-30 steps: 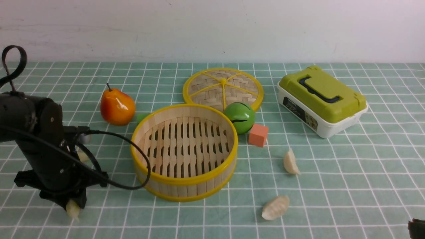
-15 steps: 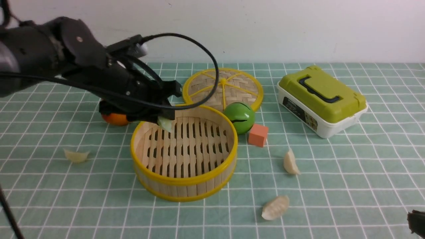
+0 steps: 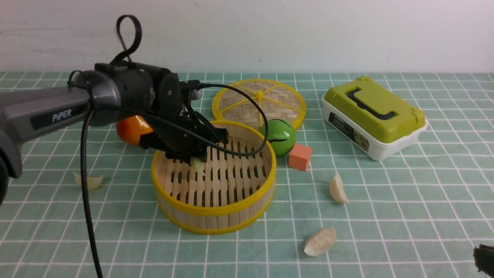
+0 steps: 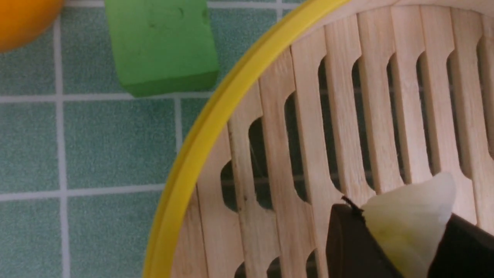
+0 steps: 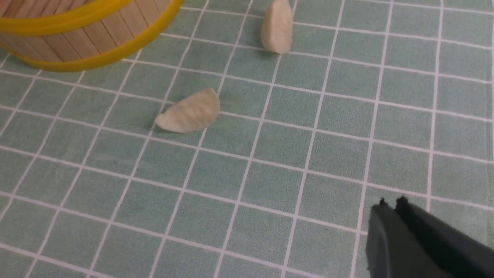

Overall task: Put the dumplings into the steamer on the table with the blue tablecloth.
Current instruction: 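Place the dumpling into the bamboo steamer basket with the left gripper, then reach for and grasp a dumpling on the table with the left gripper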

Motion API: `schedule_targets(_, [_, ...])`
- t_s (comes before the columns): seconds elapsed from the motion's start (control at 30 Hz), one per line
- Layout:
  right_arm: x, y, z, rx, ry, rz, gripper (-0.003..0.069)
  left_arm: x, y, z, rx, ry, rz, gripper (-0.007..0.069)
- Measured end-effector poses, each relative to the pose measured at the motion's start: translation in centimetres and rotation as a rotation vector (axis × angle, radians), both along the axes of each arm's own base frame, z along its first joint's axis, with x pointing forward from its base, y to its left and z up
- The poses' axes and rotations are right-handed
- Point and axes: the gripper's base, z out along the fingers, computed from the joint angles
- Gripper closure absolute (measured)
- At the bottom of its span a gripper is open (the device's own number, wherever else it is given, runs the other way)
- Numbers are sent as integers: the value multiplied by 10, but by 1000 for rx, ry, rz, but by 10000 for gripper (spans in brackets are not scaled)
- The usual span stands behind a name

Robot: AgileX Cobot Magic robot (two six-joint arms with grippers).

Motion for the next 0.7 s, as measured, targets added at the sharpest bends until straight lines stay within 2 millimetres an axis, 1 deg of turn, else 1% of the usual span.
schedule_targets(0.03, [0,0,0,0,2,1,634,0,0,-1,1,1,0,414])
schedule_targets(0.2, [-1,0,-1,-1,10,3,627,2,-1,-2,-15,-5,23,336])
schedule_targets(0.3, [-1,0,-1,-1,10,3,624,1,0,3,-24,-7,34,321])
schedule_targets(0.37, [-1,0,-1,-1,10,3,621,-2,1,15,-32,-28,36,321])
schedule_targets(0.43, [-1,0,-1,-1,10,3,618,-6,3,34,-31,-72,29,329])
schedule_targets(0.5, [-1,0,-1,-1,10,3,617,-14,12,63,11,-140,11,363])
schedule_targets(0.53, [-1,0,-1,-1,10,3,617,-17,16,75,25,-166,10,375])
schedule_targets(0.6, [-1,0,-1,-1,10,3,616,-22,32,95,84,-216,30,425])
schedule_targets(0.63, [-1,0,-1,-1,10,3,615,-22,42,103,108,-234,55,452])
schedule_targets(0.7, [0,0,-1,-1,8,2,614,-21,63,108,143,-238,116,500])
